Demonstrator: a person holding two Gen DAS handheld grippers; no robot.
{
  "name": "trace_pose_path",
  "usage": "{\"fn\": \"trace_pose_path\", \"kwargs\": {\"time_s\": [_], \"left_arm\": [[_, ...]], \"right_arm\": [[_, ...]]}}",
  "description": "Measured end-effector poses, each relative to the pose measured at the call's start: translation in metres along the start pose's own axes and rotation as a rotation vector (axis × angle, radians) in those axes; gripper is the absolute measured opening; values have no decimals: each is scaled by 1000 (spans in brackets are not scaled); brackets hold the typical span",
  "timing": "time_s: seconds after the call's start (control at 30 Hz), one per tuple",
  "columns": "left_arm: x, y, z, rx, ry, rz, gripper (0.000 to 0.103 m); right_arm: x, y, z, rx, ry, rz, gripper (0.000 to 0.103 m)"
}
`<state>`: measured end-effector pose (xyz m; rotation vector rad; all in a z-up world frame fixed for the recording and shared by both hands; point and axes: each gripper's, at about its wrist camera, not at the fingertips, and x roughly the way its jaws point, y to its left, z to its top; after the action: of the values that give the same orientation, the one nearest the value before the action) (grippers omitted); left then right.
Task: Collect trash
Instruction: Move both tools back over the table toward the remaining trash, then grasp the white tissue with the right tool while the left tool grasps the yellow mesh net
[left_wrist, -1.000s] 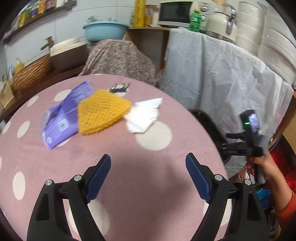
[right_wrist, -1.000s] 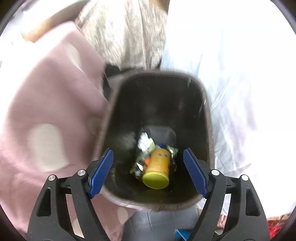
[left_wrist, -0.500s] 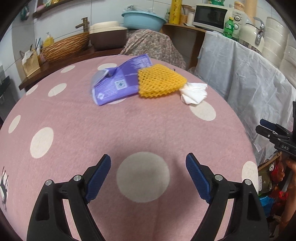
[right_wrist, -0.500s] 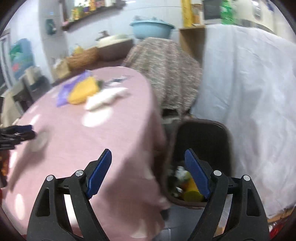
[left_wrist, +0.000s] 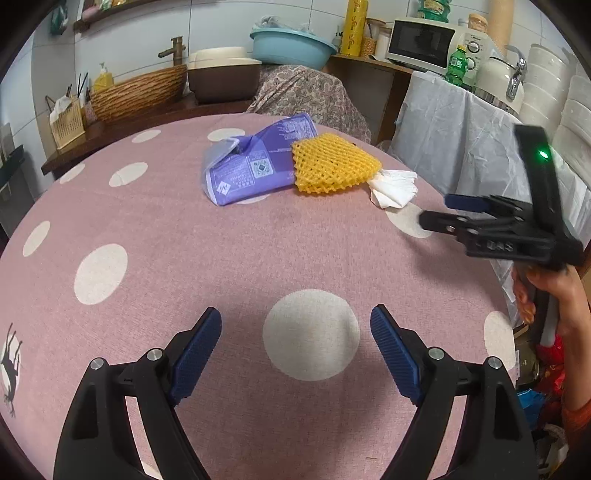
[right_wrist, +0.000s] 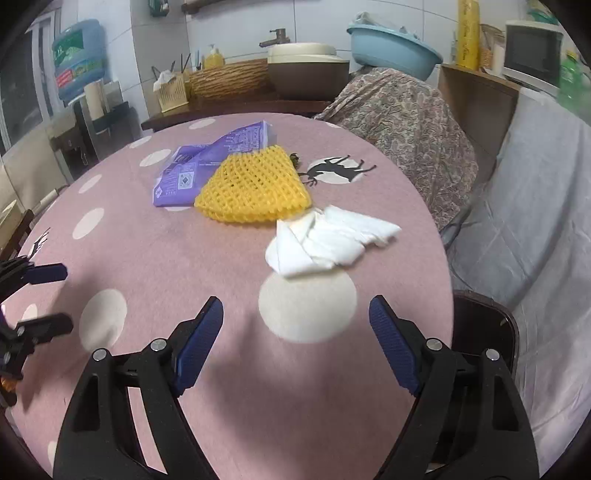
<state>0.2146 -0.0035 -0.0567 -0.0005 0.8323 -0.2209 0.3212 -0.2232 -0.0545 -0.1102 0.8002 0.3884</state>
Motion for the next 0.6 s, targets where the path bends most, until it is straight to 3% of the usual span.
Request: {"fn": "trace_pose_path", "kwargs": {"time_s": [0.4, 0.47, 0.6], "left_arm": [[-3, 5, 3, 9, -22, -17, 82], [-2, 5, 3, 12, -20, -17, 82], [0, 5, 5, 27, -16, -13, 82]], "right_arm": [[50, 10, 32, -77, 91, -165, 79], [53, 6, 34, -59, 104, -162, 74], [56, -3, 35, -8, 106, -128, 54]]}}
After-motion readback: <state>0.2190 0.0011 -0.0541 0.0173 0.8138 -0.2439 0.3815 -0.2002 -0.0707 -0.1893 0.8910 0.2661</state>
